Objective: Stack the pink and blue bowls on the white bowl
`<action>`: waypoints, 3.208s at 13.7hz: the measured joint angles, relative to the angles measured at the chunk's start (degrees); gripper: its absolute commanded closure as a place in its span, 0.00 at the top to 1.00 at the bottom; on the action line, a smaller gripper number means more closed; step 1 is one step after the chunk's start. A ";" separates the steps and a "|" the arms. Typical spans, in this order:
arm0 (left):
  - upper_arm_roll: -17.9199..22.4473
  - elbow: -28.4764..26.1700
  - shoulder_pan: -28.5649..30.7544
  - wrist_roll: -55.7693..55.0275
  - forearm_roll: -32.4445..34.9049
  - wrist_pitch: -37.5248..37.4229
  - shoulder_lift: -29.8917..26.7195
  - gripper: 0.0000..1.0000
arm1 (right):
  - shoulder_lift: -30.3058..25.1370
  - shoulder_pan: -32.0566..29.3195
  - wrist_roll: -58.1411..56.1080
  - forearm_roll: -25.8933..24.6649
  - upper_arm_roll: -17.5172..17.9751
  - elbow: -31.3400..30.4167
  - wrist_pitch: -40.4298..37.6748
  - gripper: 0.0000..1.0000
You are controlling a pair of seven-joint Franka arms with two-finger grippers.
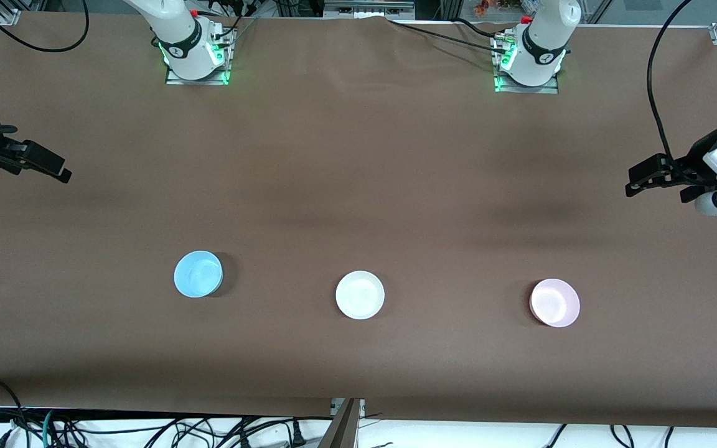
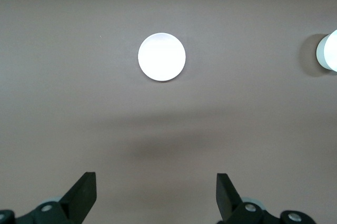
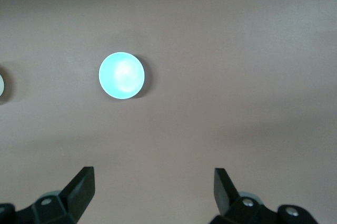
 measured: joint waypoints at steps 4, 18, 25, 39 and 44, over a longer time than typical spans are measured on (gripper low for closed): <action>0.05 -0.01 0.12 0.00 0.00 -0.15 1.26 1.00 | 0.00 0.00 0.00 0.00 0.00 0.00 0.00 1.00; -0.28 -0.31 -1.87 -1.36 0.00 17.11 15.36 1.00 | 0.00 0.00 -0.01 0.02 0.03 0.02 0.01 1.00; -0.32 -0.64 -2.35 -4.39 0.00 25.26 21.81 1.00 | 0.00 0.00 -0.01 0.03 0.03 0.03 0.01 1.00; -0.35 -11.43 -4.80 -4.59 0.00 46.63 27.46 1.00 | 0.00 0.00 -0.02 0.04 0.03 0.03 0.01 1.00; -0.36 -11.87 -4.83 -4.59 0.00 49.63 29.06 0.98 | 0.00 0.00 -0.02 0.04 0.03 0.03 0.07 1.00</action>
